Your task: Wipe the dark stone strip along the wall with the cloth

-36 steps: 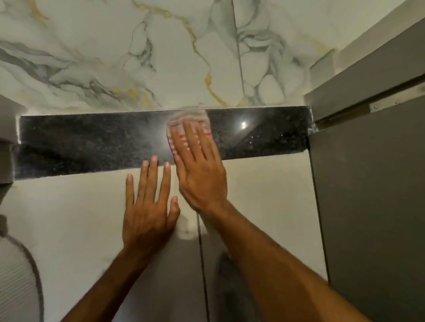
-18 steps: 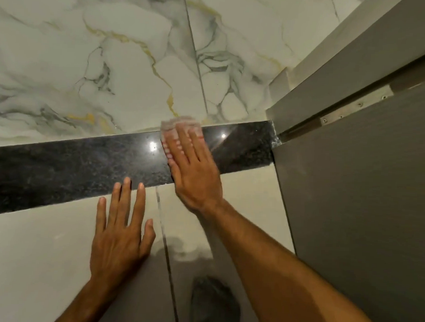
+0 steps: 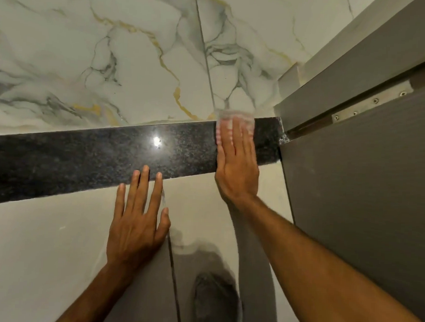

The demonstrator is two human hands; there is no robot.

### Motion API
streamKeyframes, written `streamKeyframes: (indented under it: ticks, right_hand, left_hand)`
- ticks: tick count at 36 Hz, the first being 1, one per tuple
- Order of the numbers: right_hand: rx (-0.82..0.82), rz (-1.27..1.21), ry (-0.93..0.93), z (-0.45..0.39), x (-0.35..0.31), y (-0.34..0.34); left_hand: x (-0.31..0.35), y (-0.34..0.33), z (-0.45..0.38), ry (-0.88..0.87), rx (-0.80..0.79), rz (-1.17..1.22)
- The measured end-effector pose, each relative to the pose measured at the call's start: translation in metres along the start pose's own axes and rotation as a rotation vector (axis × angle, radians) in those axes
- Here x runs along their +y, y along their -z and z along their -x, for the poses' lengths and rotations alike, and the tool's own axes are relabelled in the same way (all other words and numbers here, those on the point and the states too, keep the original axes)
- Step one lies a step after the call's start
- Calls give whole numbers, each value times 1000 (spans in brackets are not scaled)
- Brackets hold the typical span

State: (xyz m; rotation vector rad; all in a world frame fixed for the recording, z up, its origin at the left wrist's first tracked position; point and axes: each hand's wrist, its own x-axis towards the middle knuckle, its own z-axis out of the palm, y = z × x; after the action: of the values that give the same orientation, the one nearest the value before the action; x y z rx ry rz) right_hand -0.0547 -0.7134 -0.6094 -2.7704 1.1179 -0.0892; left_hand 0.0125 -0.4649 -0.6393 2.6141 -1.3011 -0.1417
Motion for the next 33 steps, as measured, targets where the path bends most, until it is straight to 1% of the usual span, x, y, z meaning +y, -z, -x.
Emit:
streamKeyframes:
  ticks: [1, 2, 3, 5, 8, 10, 11, 12, 14, 16, 17, 19, 22, 24, 26, 28, 29, 30, 31, 32, 33]
  right_hand:
    - [-12, 4, 34, 24, 3, 4]
    - [-24, 12, 29, 50, 7, 8]
    - [-39, 19, -18, 75, 11, 11]
    - [-69, 42, -181, 106, 17, 17]
    - [-37, 46, -383, 82, 9, 19]
    - [2, -14, -445, 42, -9, 18]
    - [7, -45, -430, 22, -21, 15]
    - [3, -65, -378, 4, -35, 11]
    - [-4, -49, -157, -15, -69, -3]
    - [6, -33, 117, -13, -102, -18]
    - [7, -48, 208, -5, -114, -24]
    - [-23, -84, 289, 25, -125, -30]
    - [-127, -37, 358, 82, -104, -25]
    - [-170, -41, 339, 105, -82, -18]
    - [-161, -71, 180, 103, -76, -11]
    - [-97, -80, -51, 85, -98, -8]
    - [-55, -87, -137, 73, -116, -9]
    - [-23, -97, -180, 60, -137, -12]
    - [-13, -98, -168, 48, -158, -16]
    - [-29, -84, -99, 38, -179, -22]
    - [-61, -77, 19, 31, -199, -29]
  left_hand:
    - [0, 2, 0, -4, -5, -5]
    - [0, 3, 0, -4, -20, -13]
    - [0, 5, -1, 2, -43, -20]
    - [0, 9, -1, 25, -84, -24]
    - [1, 13, 0, 41, -82, -17]
    - [1, 13, 1, 69, -43, -11]
    - [0, 11, 3, 87, -18, -5]
    - [-1, 9, 5, 105, 11, -1]
    - [-4, 6, 10, 147, 62, -9]
    - [-10, 4, 20, 202, 74, -50]
    - [-14, 5, 26, 227, 66, -69]
    - [-25, 9, 38, 269, 44, -92]
    - [-47, 19, 60, 340, 3, -96]
    - [-62, 25, 76, 381, -9, -92]
    - [-72, 30, 89, 420, -18, -85]
    - [-77, 34, 95, 446, -11, -77]
    - [-77, 34, 96, 453, -9, -75]
    - [-77, 34, 96, 457, -6, -68]
    - [-77, 32, 96, 457, 0, -63]
    - [-78, 31, 95, 456, 5, -64]
    - [-79, 29, 96, 458, 4, -69]
